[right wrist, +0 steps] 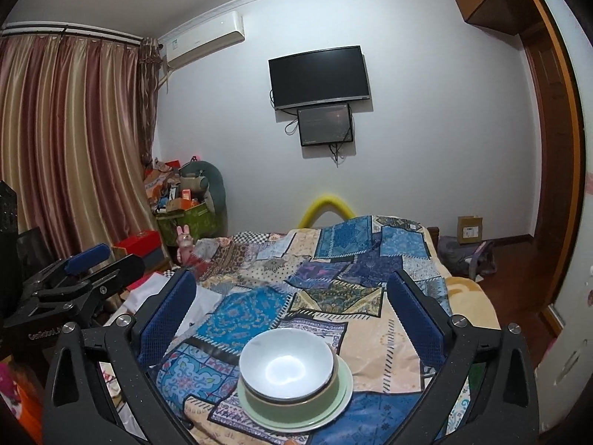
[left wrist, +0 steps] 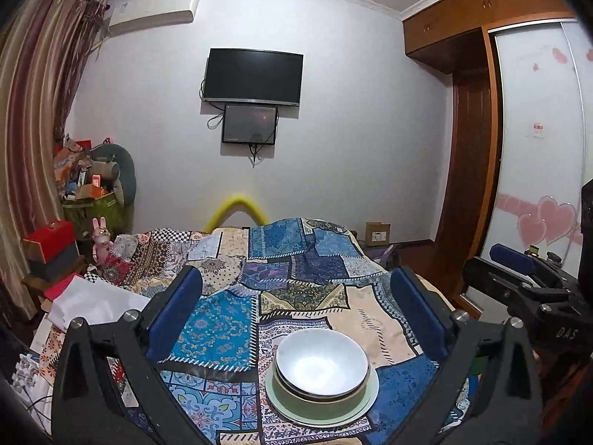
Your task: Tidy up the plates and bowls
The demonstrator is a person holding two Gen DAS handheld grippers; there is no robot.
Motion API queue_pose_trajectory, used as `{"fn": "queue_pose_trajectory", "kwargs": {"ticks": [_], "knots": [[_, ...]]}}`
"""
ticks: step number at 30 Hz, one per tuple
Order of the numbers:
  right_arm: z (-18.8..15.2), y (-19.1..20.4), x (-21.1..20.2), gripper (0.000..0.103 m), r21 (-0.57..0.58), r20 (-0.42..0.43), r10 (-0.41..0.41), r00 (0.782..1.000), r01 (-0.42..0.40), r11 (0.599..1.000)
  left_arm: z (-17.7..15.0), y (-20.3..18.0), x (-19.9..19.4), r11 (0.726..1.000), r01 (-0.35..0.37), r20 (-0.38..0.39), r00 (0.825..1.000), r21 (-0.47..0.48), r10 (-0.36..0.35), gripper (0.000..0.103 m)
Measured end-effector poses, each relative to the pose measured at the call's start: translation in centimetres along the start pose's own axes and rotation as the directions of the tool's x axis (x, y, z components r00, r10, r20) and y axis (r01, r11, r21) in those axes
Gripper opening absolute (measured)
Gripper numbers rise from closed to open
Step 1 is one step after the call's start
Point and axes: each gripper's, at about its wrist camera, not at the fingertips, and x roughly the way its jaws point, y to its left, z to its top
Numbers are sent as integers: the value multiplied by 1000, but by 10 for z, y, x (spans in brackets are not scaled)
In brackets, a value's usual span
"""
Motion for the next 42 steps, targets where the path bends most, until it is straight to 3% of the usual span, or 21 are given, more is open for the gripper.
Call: {"fn": "queue_pose_trajectory", "kwargs": {"ticks": [42], "knots": [[-1, -6, -7, 103, 13, 5, -22, 1000, 22, 1000, -3, -12, -1, 999, 31, -4, 1000, 31, -31, 103]]}}
